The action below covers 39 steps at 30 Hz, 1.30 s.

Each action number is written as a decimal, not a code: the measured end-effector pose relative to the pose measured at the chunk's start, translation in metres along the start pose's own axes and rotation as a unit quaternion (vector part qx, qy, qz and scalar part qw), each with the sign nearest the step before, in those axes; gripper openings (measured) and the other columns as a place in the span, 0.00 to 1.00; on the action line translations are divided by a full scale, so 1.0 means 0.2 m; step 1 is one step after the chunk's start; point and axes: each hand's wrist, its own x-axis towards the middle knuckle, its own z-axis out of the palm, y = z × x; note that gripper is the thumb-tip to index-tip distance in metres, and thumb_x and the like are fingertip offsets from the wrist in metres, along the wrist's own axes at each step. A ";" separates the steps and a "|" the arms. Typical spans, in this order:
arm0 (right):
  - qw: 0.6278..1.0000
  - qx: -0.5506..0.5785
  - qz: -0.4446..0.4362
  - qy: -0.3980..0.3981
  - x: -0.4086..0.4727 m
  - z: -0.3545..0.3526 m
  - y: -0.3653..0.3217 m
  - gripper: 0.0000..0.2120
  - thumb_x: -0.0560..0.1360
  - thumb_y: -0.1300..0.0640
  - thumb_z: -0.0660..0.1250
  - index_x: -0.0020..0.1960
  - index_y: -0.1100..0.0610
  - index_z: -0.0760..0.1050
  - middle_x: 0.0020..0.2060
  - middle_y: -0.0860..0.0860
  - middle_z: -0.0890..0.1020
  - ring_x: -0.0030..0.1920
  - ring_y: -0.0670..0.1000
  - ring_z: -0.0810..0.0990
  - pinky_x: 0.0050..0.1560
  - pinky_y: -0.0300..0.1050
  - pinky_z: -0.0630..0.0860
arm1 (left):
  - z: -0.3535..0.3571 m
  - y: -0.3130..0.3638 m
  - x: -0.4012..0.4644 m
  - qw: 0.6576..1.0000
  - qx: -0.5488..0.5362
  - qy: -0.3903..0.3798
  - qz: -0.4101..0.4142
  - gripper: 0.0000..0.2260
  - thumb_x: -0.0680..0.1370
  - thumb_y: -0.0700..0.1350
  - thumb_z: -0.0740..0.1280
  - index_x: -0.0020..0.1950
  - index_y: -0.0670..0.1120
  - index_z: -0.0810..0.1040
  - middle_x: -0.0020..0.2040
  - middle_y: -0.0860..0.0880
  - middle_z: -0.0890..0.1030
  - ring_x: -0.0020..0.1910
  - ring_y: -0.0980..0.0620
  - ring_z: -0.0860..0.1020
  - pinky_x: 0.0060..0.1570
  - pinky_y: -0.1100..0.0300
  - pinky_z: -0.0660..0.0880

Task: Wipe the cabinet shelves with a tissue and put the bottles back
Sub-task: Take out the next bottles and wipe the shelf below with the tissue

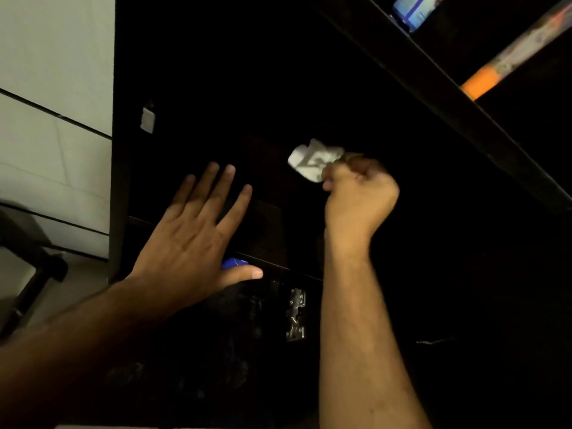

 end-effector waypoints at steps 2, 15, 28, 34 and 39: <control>0.993 0.111 -0.042 0.018 0.09 -0.03 -0.11 0.04 0.67 0.72 0.72 0.38 0.65 0.80 0.28 0.54 0.79 0.28 0.48 0.76 0.32 0.42 0.73 | 0.00 0.00 0.00 1.000 0.005 -0.003 0.000 0.50 0.71 0.78 0.47 0.80 0.42 0.52 0.79 0.36 0.51 0.79 0.40 0.46 0.76 0.40 0.50; 0.996 -0.092 -0.004 -0.019 -0.09 -0.05 0.23 0.11 0.72 0.58 0.73 0.34 0.51 0.74 0.29 0.48 0.81 0.30 0.50 0.81 0.32 0.42 0.77 | 0.01 0.01 0.01 0.999 0.044 -0.019 0.001 0.49 0.71 0.78 0.45 0.79 0.41 0.55 0.78 0.36 0.55 0.79 0.39 0.47 0.76 0.39 0.47; 0.989 0.134 -0.019 0.052 0.21 -0.20 -0.07 0.12 0.71 0.70 0.69 0.34 0.56 0.76 0.28 0.51 0.79 0.28 0.46 0.78 0.29 0.42 0.75 | 0.03 0.03 0.01 0.998 0.055 -0.022 -0.022 0.49 0.72 0.78 0.46 0.79 0.42 0.56 0.78 0.37 0.57 0.79 0.40 0.48 0.76 0.39 0.46; 0.988 0.108 -0.061 0.092 0.22 -0.18 -0.03 0.05 0.72 0.65 0.72 0.38 0.60 0.80 0.33 0.54 0.83 0.32 0.54 0.81 0.32 0.48 0.77 | 0.04 0.03 0.02 0.998 0.046 -0.004 -0.034 0.47 0.73 0.77 0.46 0.79 0.42 0.57 0.78 0.37 0.56 0.79 0.41 0.48 0.76 0.40 0.45; 0.999 -0.012 0.001 0.037 0.01 -0.17 0.27 0.13 0.73 0.66 0.70 0.35 0.51 0.74 0.27 0.46 0.81 0.29 0.46 0.82 0.28 0.47 0.78 | 0.05 0.04 0.01 0.998 0.040 0.014 -0.036 0.46 0.74 0.76 0.46 0.78 0.42 0.58 0.78 0.37 0.57 0.79 0.41 0.49 0.76 0.40 0.45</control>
